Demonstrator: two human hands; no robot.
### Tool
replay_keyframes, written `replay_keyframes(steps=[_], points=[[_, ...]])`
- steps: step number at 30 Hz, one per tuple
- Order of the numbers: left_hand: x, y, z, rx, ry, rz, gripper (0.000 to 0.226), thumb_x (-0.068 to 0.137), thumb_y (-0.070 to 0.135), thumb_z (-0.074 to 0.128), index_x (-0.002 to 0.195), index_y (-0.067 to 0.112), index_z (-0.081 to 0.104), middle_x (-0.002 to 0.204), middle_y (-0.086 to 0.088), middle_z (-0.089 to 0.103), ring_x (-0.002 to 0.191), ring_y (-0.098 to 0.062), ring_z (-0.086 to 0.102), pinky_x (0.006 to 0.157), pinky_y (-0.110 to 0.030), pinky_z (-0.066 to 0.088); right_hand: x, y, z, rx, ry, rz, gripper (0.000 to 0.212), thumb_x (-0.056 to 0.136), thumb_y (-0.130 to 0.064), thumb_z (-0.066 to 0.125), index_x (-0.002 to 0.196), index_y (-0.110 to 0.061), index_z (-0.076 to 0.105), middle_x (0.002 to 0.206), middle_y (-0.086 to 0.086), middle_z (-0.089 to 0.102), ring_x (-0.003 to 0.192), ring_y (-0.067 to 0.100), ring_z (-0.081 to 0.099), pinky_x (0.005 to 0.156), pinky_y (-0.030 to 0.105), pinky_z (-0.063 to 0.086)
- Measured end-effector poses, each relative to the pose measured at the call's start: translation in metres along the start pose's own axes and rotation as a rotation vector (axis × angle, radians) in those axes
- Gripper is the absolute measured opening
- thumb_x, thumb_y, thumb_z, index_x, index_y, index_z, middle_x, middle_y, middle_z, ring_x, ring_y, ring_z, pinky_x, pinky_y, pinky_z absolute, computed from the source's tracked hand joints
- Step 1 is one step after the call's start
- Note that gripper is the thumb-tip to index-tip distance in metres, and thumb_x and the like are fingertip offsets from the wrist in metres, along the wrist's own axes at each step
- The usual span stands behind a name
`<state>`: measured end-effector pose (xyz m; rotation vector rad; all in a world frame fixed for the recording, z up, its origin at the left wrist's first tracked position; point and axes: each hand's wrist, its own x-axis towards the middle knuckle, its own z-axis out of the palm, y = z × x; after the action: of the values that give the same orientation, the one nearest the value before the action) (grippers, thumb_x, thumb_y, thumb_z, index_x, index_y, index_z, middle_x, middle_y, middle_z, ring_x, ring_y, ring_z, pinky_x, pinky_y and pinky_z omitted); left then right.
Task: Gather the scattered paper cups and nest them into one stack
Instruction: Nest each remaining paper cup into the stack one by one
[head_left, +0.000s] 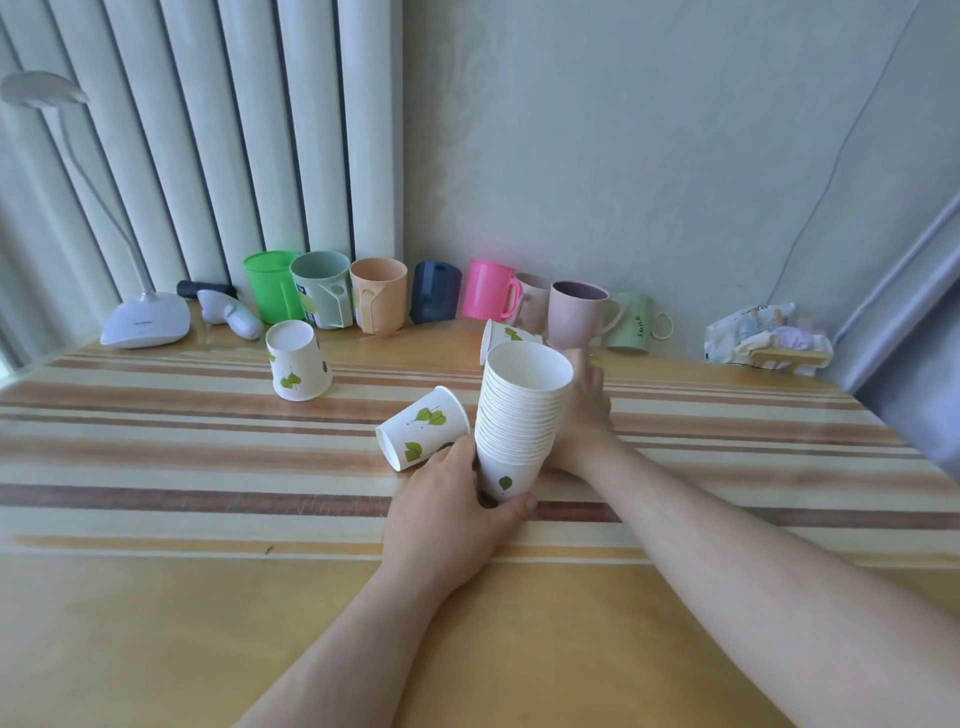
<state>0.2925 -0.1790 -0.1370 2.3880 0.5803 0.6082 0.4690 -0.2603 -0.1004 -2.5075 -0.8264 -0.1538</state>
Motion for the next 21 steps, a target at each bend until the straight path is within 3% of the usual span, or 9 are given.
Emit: replay_keyframes(steps=[3,6,8,10,12,14,18,21], points=[[0.000,0.000,0.000,0.001,-0.003,-0.005,0.044,0.079,0.066,0.074,0.103,0.036,0.054,0.095,0.019,0.062,0.093,-0.007,0.057,0.074,-0.033,0.046,-0.007,-0.001,-0.012,-0.120,-0.237,-0.028,0.055,0.089,-0.045,0.066,0.141,-0.032,0.050,0.153,-0.001,0.040,0.146,0.035,0.030,0.115,0.049,0.037],[0.000,-0.001,0.000,0.003,-0.007,-0.011,0.045,0.078,0.069,0.074,0.102,0.036,0.054,0.095,0.019,0.063,0.093,-0.008,0.059,0.073,-0.033,0.048,-0.008,0.002,-0.019,-0.196,-0.285,-0.050,0.040,0.079,-0.051,0.054,0.114,-0.032,0.054,0.125,-0.008,0.055,0.140,0.034,0.038,0.103,0.046,0.040],[0.000,-0.001,0.000,0.000,-0.010,-0.010,0.046,0.078,0.068,0.074,0.103,0.035,0.054,0.096,0.018,0.064,0.093,-0.009,0.059,0.071,-0.033,0.046,-0.010,0.014,-0.016,-0.154,-0.199,-0.023,0.040,0.080,-0.050,0.063,0.115,-0.033,0.055,0.108,-0.013,0.056,0.129,0.032,0.047,0.092,0.042,0.041],[0.000,0.000,0.000,-0.001,-0.008,-0.008,0.046,0.078,0.068,0.074,0.102,0.034,0.055,0.095,0.018,0.064,0.092,-0.010,0.059,0.069,-0.033,0.044,-0.016,0.027,-0.018,0.170,-0.061,0.138,0.055,0.074,-0.047,0.082,0.122,-0.037,0.055,0.105,-0.015,0.064,0.116,0.026,0.059,0.089,0.040,0.050],[0.000,0.000,0.000,0.002,-0.008,-0.004,0.045,0.078,0.068,0.075,0.099,0.034,0.054,0.091,0.018,0.063,0.090,-0.010,0.059,0.067,-0.032,0.042,-0.023,0.037,-0.022,0.654,0.066,0.376,0.066,0.073,-0.034,0.095,0.127,-0.033,0.057,0.120,-0.008,0.071,0.110,0.020,0.066,0.084,0.035,0.053],[-0.001,-0.001,0.000,0.002,-0.015,-0.004,0.044,0.079,0.067,0.075,0.096,0.033,0.052,0.087,0.018,0.061,0.087,-0.010,0.057,0.063,-0.031,0.038,-0.028,0.044,-0.028,0.965,0.113,0.519,0.052,0.081,-0.026,0.094,0.121,-0.032,0.061,0.126,-0.004,0.074,0.111,0.020,0.069,0.081,0.033,0.053],[-0.001,0.000,0.000,0.008,-0.009,-0.003,0.043,0.080,0.066,0.075,0.095,0.033,0.052,0.086,0.017,0.061,0.086,-0.011,0.057,0.061,-0.031,0.037,-0.024,0.025,-0.064,1.292,0.100,0.477,0.022,0.095,-0.027,0.083,0.112,-0.029,0.069,0.111,-0.001,0.078,0.094,0.020,0.070,0.081,0.036,0.052],[-0.001,0.000,0.000,0.002,-0.010,-0.004,0.042,0.079,0.066,0.075,0.095,0.033,0.053,0.086,0.016,0.062,0.086,-0.011,0.058,0.060,-0.031,0.038,-0.029,-0.011,-0.099,1.510,-0.010,0.299,0.024,0.098,-0.029,0.078,0.119,-0.023,0.068,0.094,-0.001,0.079,0.085,0.019,0.072,0.078,0.034,0.053]])
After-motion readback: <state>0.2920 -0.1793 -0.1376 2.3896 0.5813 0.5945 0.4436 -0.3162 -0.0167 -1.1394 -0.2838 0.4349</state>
